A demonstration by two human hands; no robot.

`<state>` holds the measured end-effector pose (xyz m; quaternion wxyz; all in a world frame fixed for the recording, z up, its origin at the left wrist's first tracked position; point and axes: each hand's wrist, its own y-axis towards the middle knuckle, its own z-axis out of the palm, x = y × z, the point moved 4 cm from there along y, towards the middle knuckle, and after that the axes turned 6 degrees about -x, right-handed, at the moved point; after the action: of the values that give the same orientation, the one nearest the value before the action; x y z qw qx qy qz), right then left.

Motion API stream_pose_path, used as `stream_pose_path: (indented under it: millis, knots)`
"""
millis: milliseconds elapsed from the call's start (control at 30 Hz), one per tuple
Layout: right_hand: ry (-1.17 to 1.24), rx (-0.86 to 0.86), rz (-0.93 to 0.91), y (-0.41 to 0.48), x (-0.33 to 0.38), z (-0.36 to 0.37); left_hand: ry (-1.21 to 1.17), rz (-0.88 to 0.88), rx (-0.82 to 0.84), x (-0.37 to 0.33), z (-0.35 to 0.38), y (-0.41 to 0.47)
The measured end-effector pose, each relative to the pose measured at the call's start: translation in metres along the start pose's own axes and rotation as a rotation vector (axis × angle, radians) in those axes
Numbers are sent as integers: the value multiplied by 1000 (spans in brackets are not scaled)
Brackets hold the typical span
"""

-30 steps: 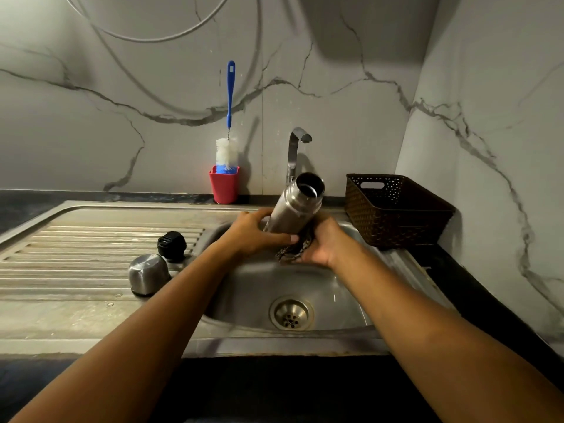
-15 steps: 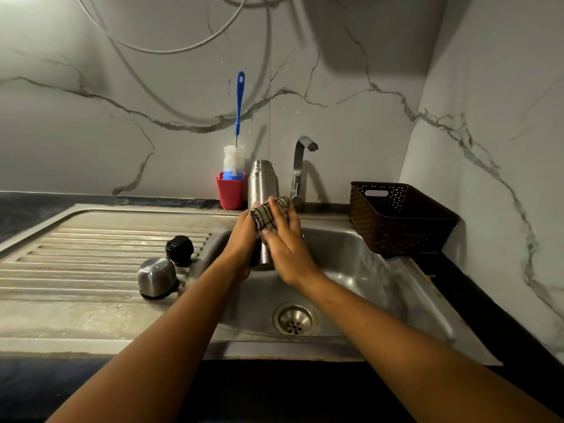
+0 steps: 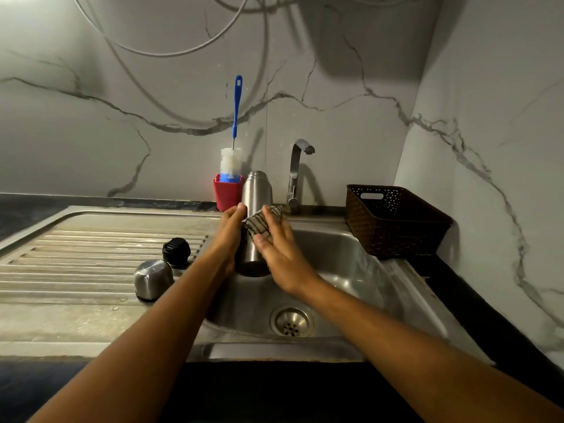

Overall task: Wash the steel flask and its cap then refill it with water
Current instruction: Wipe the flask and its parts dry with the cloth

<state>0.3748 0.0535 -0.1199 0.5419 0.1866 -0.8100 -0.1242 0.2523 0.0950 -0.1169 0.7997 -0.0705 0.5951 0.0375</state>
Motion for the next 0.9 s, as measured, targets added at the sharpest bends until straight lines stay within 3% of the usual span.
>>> stream_pose_path:
  millis: [100, 233, 467, 533, 733, 900]
  knots:
    - [-30, -52, -6, 37, 10, -12, -45, -56, -7, 0, 5, -11]
    - [45, -164, 60, 75, 26, -35, -37, -74, 135, -2, 24, -24]
    - [-81, 7, -52, -22, 8, 3, 4, -98, 61, 7, -2, -9]
    - [-138, -39, -72, -13, 8, -2, -4, -109, 63, 13, -1, -11]
    - [97, -228, 75, 61, 28, -44, -6, -80, 187, -7, 32, -27]
    - [-66, -75, -9, -5, 20, -13, -25, -80, 71, -9, 15, -16]
